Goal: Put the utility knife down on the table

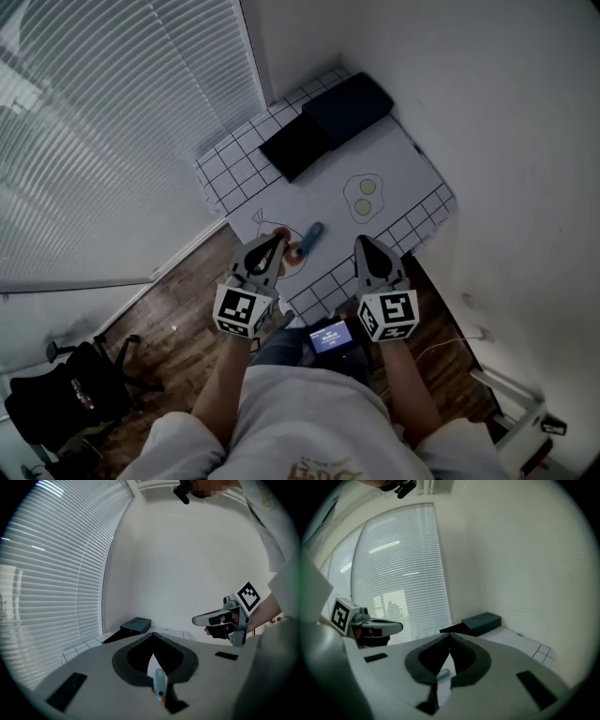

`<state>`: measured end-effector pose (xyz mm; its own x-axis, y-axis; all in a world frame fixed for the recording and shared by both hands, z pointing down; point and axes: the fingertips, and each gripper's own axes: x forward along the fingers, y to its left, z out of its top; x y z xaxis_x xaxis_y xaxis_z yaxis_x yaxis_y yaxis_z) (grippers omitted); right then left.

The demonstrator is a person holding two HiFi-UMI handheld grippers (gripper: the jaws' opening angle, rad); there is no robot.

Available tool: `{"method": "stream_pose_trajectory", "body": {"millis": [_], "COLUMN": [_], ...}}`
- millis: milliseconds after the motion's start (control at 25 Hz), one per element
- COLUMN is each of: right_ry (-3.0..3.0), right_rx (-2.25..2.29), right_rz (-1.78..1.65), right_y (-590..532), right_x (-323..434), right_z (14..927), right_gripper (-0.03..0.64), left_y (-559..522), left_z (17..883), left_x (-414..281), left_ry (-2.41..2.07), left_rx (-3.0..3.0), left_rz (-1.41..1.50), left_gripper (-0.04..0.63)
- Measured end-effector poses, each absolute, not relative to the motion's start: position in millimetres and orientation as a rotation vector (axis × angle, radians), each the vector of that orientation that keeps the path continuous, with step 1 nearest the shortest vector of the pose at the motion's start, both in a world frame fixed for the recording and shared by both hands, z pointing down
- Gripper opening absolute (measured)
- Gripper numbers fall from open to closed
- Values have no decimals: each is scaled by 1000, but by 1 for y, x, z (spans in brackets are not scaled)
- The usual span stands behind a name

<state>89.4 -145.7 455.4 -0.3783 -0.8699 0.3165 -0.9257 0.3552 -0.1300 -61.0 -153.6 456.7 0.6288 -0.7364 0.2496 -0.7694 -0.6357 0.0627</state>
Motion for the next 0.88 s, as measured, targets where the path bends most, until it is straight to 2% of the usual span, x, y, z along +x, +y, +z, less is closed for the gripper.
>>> {"method": "stream_pose_trajectory", "body": {"millis": [360, 880], "right_ry": [-2467, -2542], "right_rx": [1632, 1680], "right_rz": [368, 248], "right_y": [-134, -120], "right_x": [78, 74], "right_z": [424, 372], "right_gripper": [8, 8], "left_y": [-147, -131], "left_z": [413, 365], "left_x": [-88, -88], "left_ry": [-1387, -1455], "left_rx": [2693, 2753], "left_rz": [211, 90], "left_gripper": [8, 8]}}
